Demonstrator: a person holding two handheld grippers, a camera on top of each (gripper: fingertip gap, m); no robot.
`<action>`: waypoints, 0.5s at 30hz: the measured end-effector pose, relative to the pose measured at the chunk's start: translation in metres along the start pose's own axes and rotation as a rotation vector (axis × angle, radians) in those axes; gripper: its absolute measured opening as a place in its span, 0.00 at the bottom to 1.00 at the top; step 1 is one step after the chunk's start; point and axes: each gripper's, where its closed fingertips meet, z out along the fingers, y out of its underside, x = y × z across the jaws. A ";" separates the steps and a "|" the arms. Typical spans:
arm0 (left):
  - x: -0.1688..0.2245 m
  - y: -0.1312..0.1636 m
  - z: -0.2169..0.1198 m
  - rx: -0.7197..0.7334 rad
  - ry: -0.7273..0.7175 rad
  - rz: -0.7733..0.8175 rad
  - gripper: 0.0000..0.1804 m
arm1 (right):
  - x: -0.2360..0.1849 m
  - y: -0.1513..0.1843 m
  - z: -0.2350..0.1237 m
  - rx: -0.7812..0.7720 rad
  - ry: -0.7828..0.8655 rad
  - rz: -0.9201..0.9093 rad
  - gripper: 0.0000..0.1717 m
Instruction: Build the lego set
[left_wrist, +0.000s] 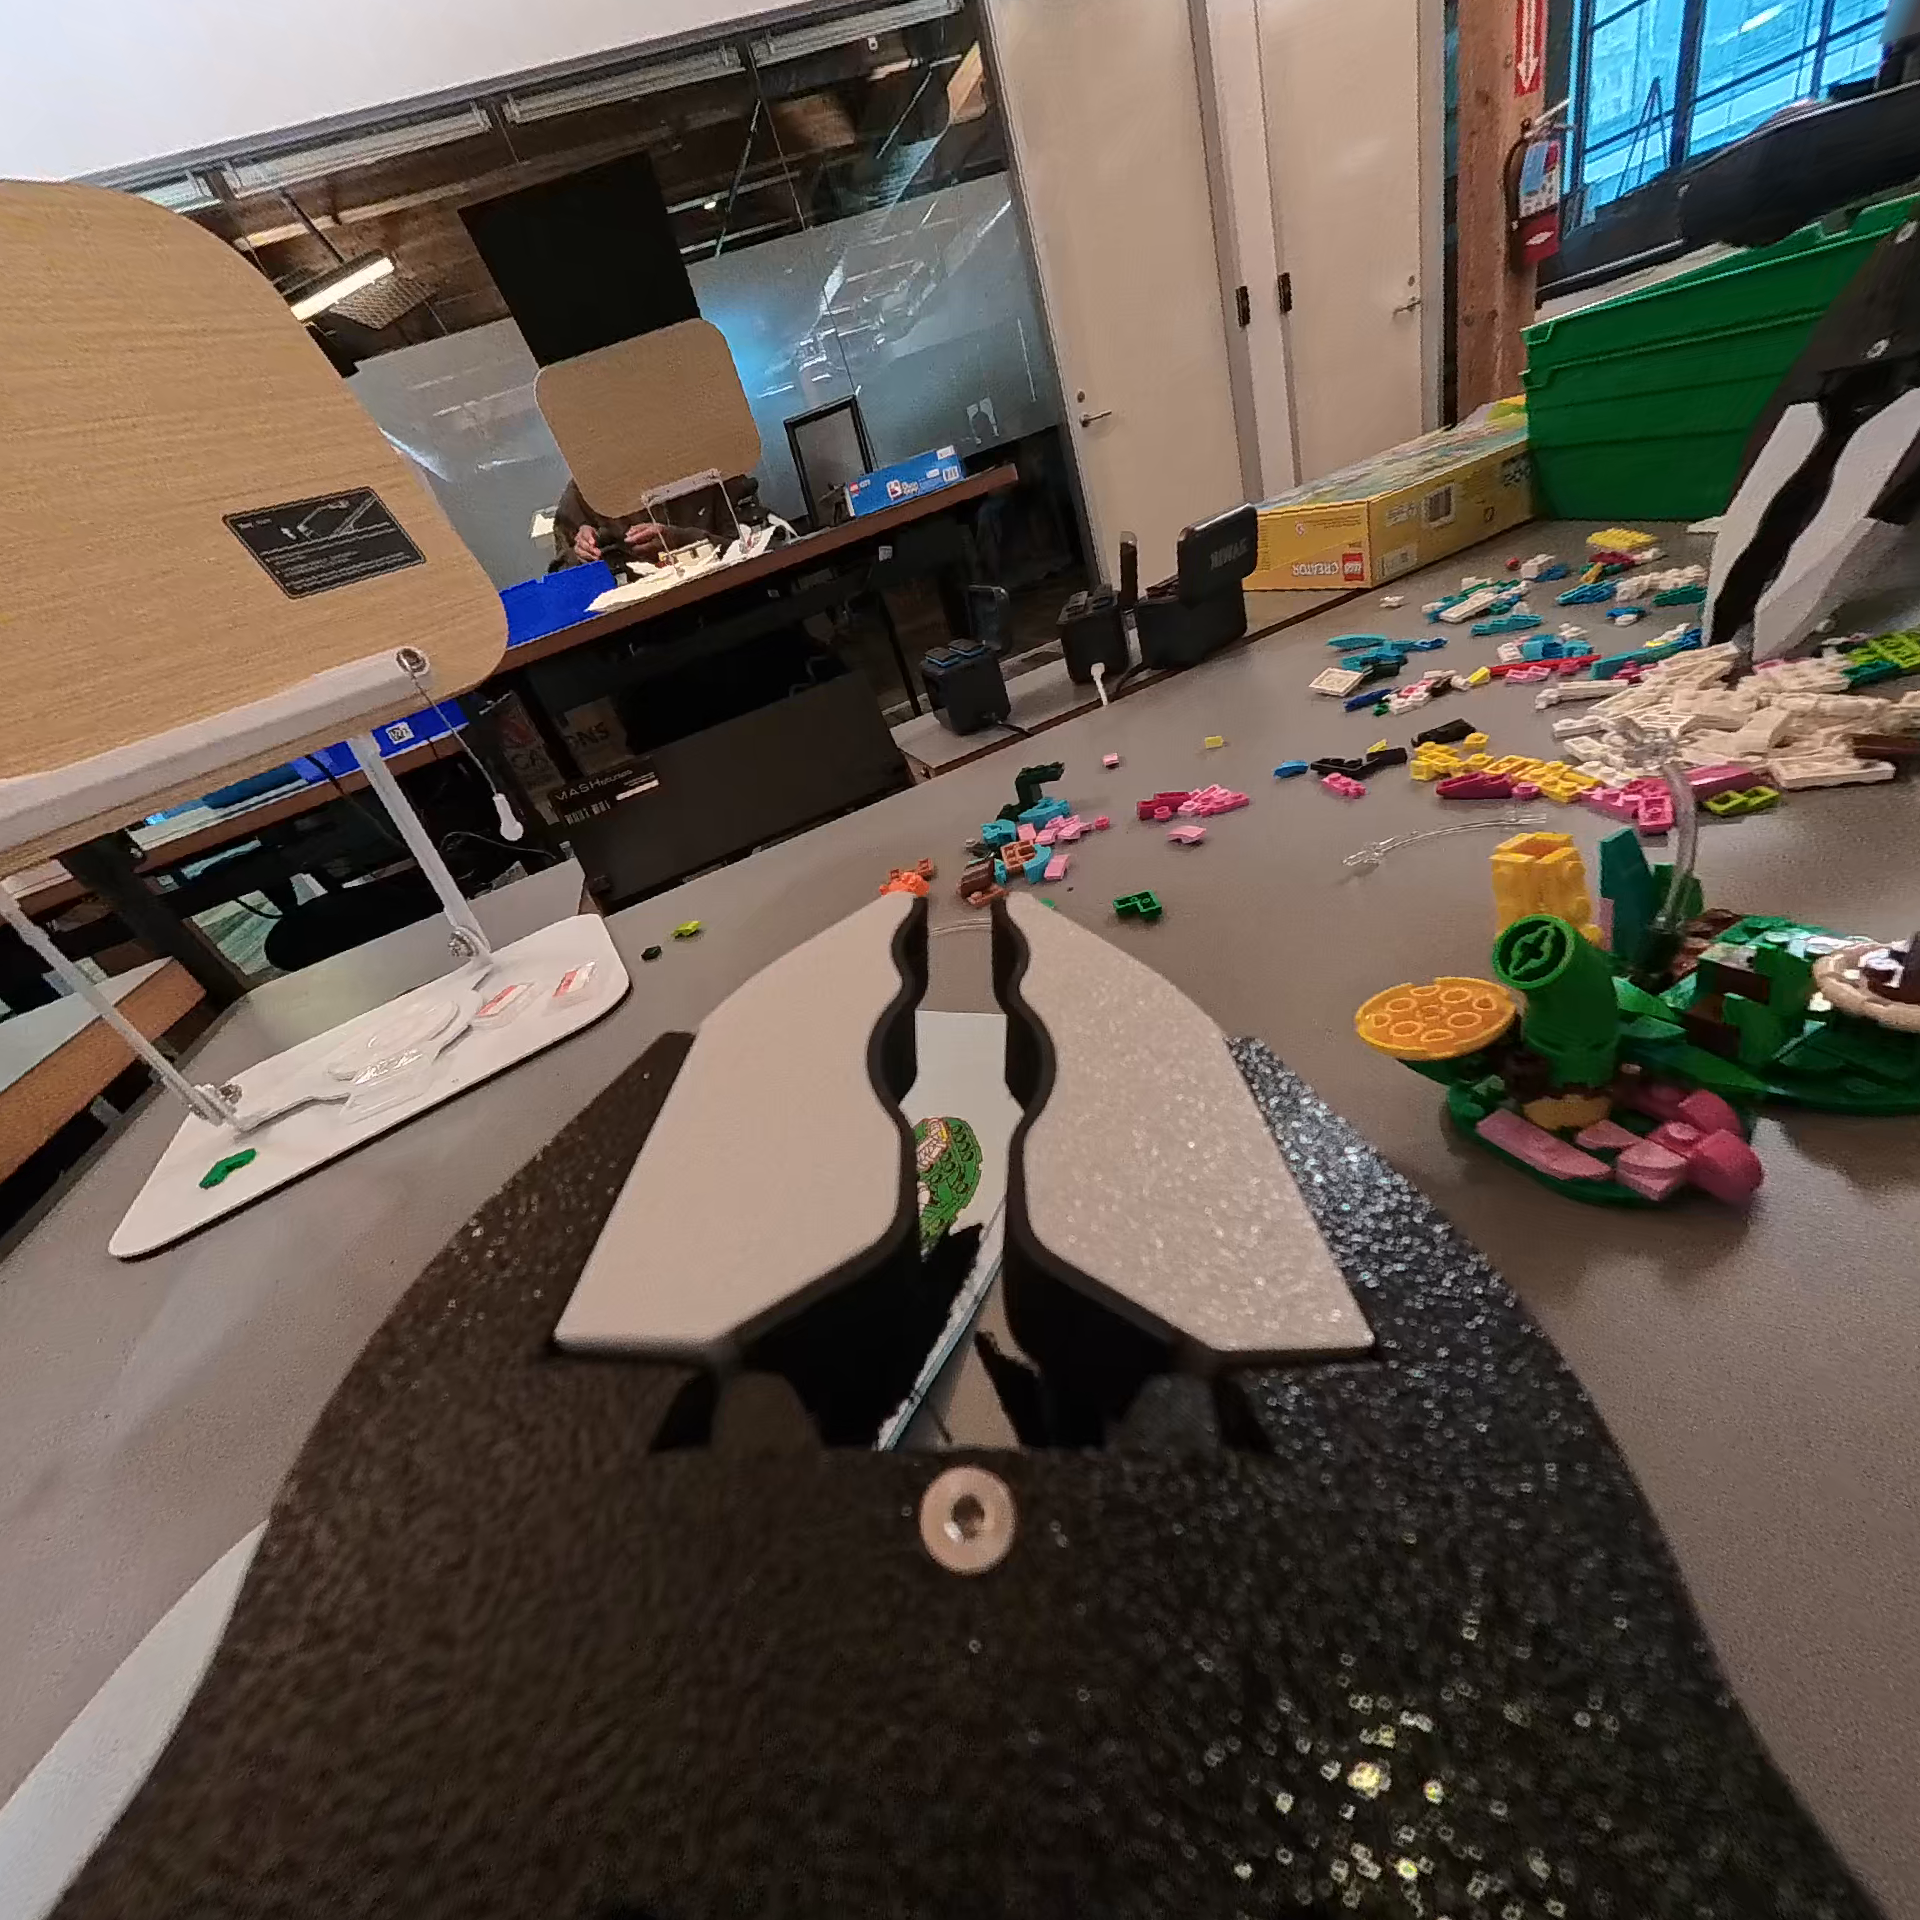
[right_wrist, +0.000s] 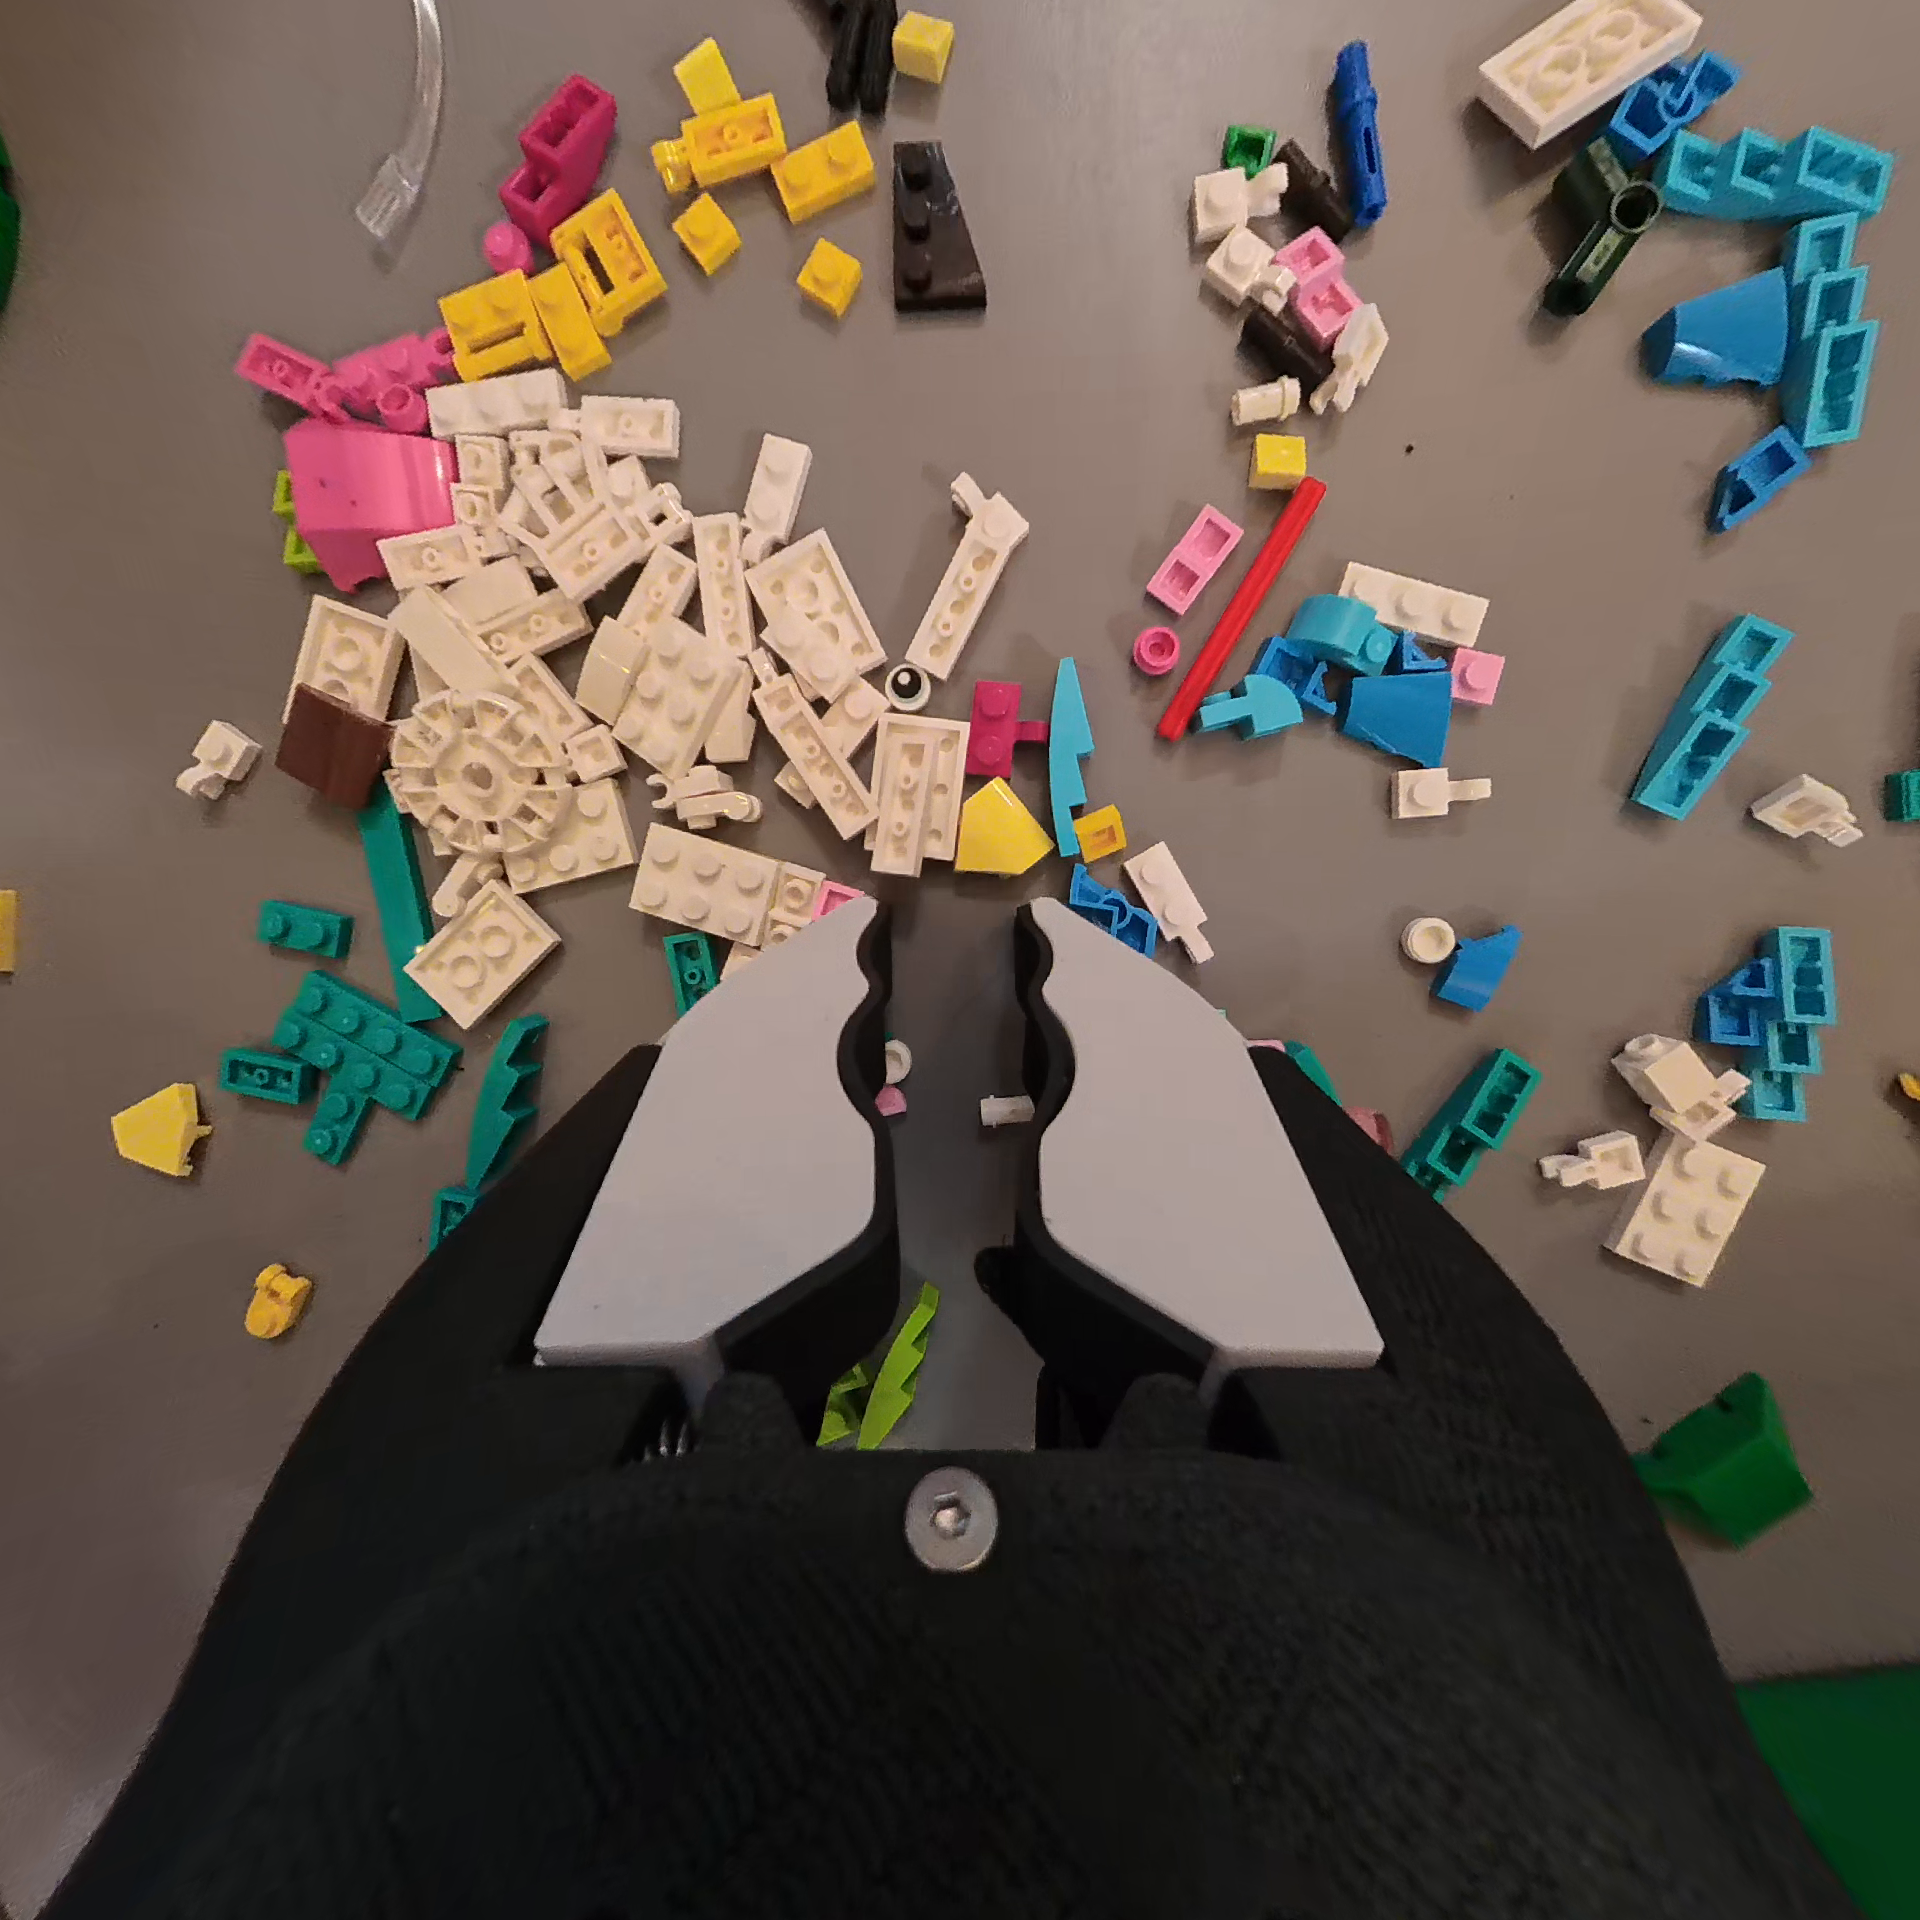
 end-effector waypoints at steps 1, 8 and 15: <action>0.000 0.000 0.000 0.000 0.000 -0.001 0.06 | 0.000 0.000 0.000 0.007 0.003 -0.004 0.12; 0.000 0.000 0.001 -0.002 0.000 0.000 0.06 | 0.007 -0.007 0.003 0.064 0.028 -0.033 0.13; 0.000 0.000 0.001 -0.003 0.001 0.001 0.06 | 0.004 -0.013 0.007 0.056 -0.008 -0.085 0.09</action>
